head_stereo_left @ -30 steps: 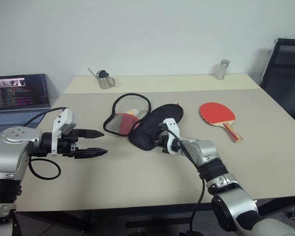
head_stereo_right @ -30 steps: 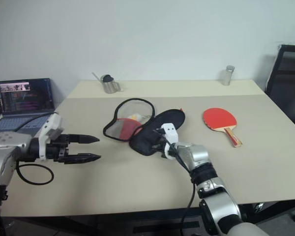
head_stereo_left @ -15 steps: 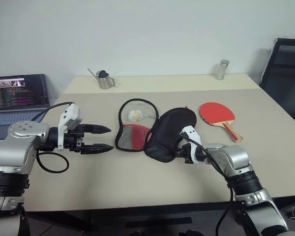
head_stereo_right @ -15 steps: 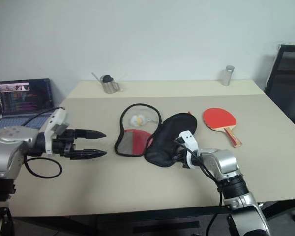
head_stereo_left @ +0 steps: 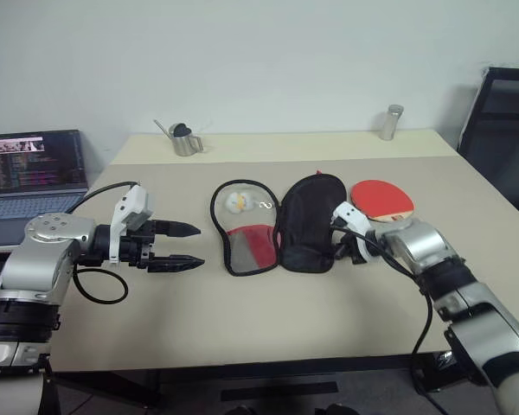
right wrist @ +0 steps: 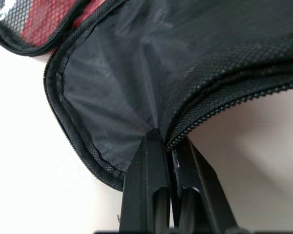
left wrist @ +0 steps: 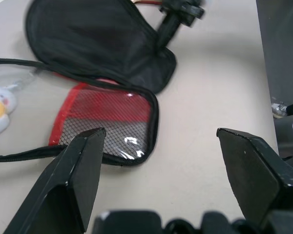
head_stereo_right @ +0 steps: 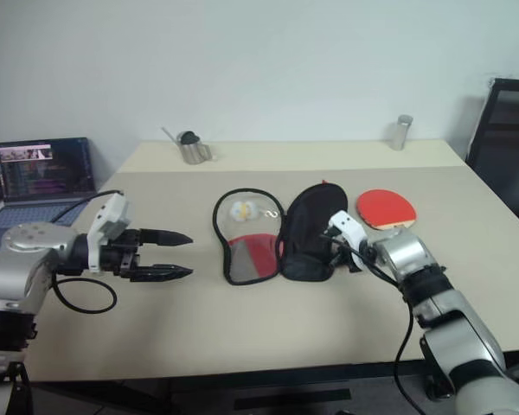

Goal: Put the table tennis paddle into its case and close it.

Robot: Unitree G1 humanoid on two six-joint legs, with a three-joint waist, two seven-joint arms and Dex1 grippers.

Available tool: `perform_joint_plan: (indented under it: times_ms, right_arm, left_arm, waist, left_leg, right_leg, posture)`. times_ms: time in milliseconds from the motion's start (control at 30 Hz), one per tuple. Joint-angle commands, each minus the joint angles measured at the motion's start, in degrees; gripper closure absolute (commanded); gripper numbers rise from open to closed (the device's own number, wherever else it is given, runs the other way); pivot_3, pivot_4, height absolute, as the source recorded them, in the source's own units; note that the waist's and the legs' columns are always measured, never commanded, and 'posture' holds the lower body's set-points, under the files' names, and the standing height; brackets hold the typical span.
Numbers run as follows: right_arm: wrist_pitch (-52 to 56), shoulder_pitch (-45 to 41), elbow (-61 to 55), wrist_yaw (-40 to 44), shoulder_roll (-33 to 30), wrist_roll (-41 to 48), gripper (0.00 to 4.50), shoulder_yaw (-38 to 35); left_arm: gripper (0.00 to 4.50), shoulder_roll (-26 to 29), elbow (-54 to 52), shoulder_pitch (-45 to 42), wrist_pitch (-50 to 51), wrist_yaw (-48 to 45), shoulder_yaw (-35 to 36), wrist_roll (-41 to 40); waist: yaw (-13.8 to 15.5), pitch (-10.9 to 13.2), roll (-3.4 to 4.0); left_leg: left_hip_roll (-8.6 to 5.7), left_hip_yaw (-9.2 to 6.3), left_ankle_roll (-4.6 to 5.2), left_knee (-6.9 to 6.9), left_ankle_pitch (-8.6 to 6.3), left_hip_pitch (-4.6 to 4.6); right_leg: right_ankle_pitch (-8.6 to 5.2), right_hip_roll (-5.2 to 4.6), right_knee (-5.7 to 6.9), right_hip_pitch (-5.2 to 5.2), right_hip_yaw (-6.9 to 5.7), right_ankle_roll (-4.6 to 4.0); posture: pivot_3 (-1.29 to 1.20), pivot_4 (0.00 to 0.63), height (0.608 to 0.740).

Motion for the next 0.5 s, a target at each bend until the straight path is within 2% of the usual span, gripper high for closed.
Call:
perform_joint_plan:
  times_ms: [33, 300, 500]
  right_arm:
    - [-5.5, -4.2, 7.9, 3.1, 1.3, -2.8, 4.47, 0.2]
    - [-13.9, -9.8, 20.9, 6.2, 2.8, -7.9, 4.47, -0.6]
    - [-16.6, -10.7, 24.2, 5.8, 3.8, -9.6, 4.47, -2.0]
  left_arm:
    - [0.52, 0.4, -2.1, -0.5, 0.2, 0.4, 1.9, -0.9]
    - [0.52, -1.2, -2.5, -2.0, -0.1, 2.3, 1.6, -0.8]
    - [0.52, -4.1, -1.1, -4.9, -1.5, 5.7, 2.3, -0.5]
  waist:
    - [0.0, 0.0, -0.06]
    - [0.0, 0.0, -0.07]
    - [0.0, 0.0, -0.07]
  left_leg:
    - [0.01, 0.0, 0.0, 0.0, 0.0, 0.0]
    - [0.0, 0.01, 0.0, 0.02, 0.0, 0.0]
    - [0.0, 0.02, -0.02, 0.04, 0.01, 0.0]
  right_leg:
    - [0.0, 0.01, 0.0, 0.0, 0.0, 0.0]
    - [0.01, 0.01, 0.04, 0.01, 0.01, 0.0]
    - [0.03, 0.01, 0.06, 0.01, 0.03, -0.03]
  posture:
    - [0.0, 0.15, 0.74]
    - [0.0, 0.15, 0.74]
    - [0.0, 0.15, 0.74]
